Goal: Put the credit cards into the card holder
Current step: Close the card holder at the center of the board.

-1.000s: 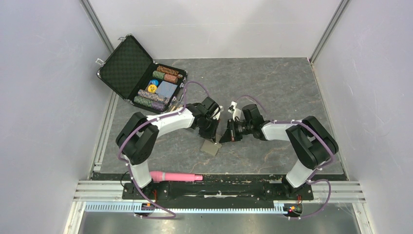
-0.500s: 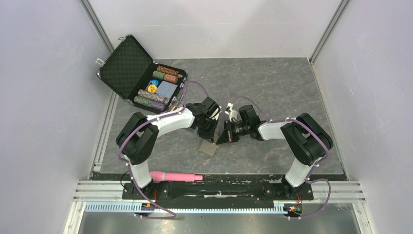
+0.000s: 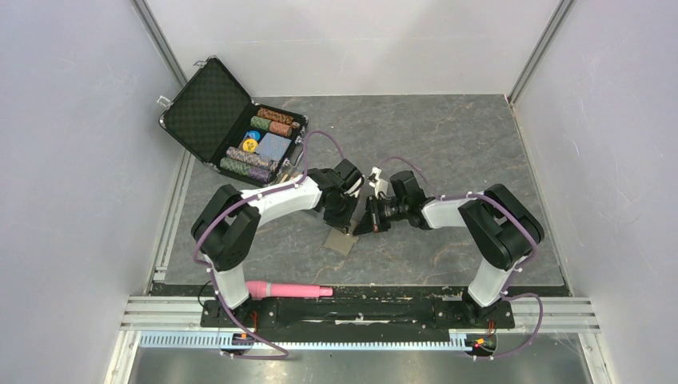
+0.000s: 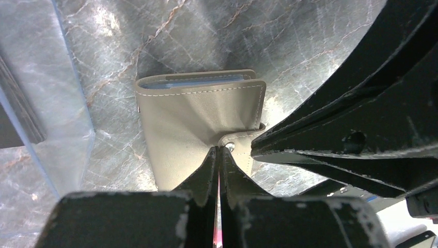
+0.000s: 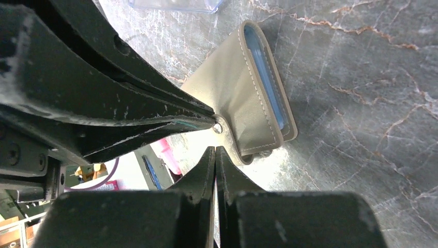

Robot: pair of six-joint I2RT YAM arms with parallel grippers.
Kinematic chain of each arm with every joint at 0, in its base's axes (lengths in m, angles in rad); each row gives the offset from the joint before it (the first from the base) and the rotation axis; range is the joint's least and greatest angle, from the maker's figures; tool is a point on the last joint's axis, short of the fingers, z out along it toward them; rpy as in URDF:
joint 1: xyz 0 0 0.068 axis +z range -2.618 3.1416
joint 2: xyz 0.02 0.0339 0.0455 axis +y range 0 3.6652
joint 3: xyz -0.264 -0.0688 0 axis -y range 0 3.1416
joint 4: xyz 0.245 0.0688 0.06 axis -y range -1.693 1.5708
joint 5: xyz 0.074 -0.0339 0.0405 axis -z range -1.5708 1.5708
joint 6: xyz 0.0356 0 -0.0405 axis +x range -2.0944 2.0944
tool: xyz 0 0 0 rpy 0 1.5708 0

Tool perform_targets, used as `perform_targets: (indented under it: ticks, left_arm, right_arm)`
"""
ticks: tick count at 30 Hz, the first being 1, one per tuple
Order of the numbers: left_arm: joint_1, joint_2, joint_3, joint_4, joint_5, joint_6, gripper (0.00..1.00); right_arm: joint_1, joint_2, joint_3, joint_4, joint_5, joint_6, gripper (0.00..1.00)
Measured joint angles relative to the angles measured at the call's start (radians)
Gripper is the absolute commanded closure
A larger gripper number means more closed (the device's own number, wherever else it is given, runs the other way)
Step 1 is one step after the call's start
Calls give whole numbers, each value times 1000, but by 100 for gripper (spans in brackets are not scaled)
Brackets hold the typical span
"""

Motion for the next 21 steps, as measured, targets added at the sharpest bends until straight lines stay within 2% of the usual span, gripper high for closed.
perform_targets:
  ticks: [21]
  left_arm:
    - [-37, 0, 26, -74, -91, 0, 98]
  right_arm:
    - [15, 66, 43, 43, 9, 50, 100]
